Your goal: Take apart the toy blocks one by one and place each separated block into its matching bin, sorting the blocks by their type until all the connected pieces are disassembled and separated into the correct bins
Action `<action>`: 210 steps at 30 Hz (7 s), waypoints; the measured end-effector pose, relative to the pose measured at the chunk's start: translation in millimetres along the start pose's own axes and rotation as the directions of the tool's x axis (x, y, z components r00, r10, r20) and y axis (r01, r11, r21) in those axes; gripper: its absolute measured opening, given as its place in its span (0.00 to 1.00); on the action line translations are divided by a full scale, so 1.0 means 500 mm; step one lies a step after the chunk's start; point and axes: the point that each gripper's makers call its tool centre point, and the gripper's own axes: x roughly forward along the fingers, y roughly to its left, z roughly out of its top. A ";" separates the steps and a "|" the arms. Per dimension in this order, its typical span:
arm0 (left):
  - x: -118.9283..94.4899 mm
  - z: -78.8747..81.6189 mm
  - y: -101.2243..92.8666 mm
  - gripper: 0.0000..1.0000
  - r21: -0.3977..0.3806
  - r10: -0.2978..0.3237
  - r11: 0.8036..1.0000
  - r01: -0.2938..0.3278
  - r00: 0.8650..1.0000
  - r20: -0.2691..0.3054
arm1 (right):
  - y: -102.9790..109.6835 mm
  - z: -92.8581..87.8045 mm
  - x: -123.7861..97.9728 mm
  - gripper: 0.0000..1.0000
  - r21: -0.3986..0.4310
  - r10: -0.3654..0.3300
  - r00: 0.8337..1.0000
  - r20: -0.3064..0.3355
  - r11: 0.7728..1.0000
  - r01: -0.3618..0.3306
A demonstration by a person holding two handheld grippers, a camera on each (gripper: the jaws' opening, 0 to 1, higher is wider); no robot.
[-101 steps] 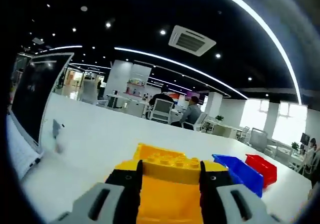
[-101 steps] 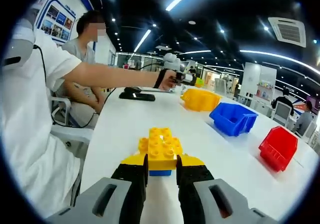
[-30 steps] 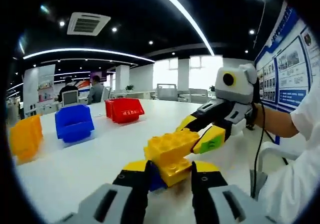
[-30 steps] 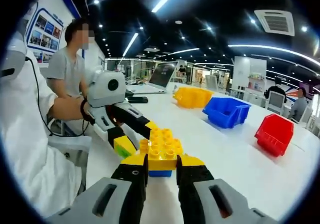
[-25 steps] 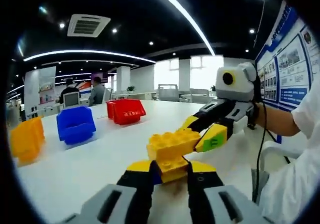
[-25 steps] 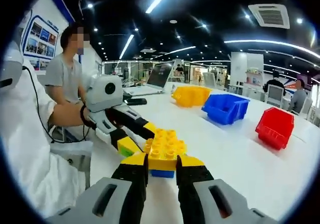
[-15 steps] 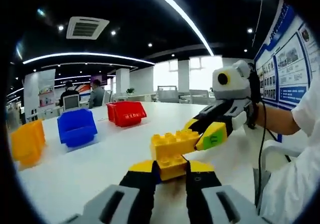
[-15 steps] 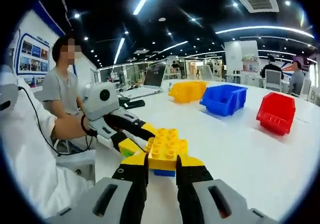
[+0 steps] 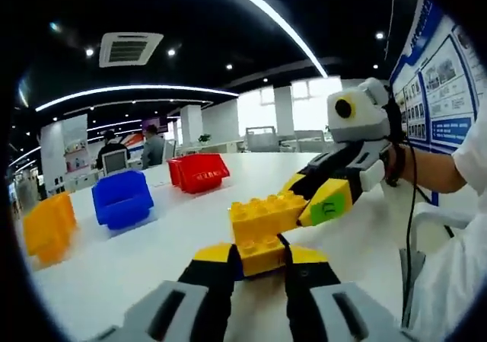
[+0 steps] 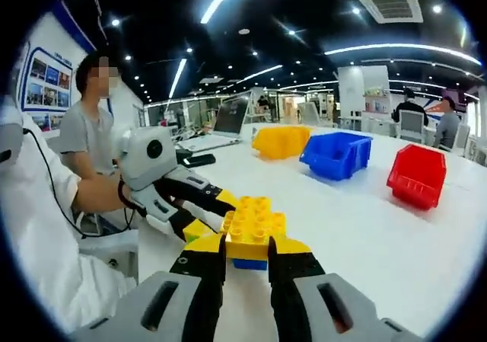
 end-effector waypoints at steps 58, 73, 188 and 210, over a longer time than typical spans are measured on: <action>-0.161 -0.041 0.111 0.23 -0.074 0.084 0.994 -0.080 0.995 0.060 | -0.080 0.321 0.425 0.23 0.061 0.081 0.995 -0.050 0.995 -0.078; -0.152 -0.049 0.109 0.23 -0.062 0.080 0.995 -0.077 0.995 0.056 | -0.161 0.331 0.638 0.24 0.070 -0.059 0.986 -0.157 0.995 0.070; -0.194 0.093 0.554 0.23 -0.264 0.464 0.867 -0.424 0.878 0.116 | 0.014 -0.011 0.039 0.24 -0.183 -0.274 0.961 0.036 0.944 0.276; -0.202 0.023 0.785 0.29 -0.363 0.684 0.679 -0.639 0.729 -0.004 | -0.001 -0.011 0.015 0.24 -0.181 -0.304 0.952 0.041 0.934 0.306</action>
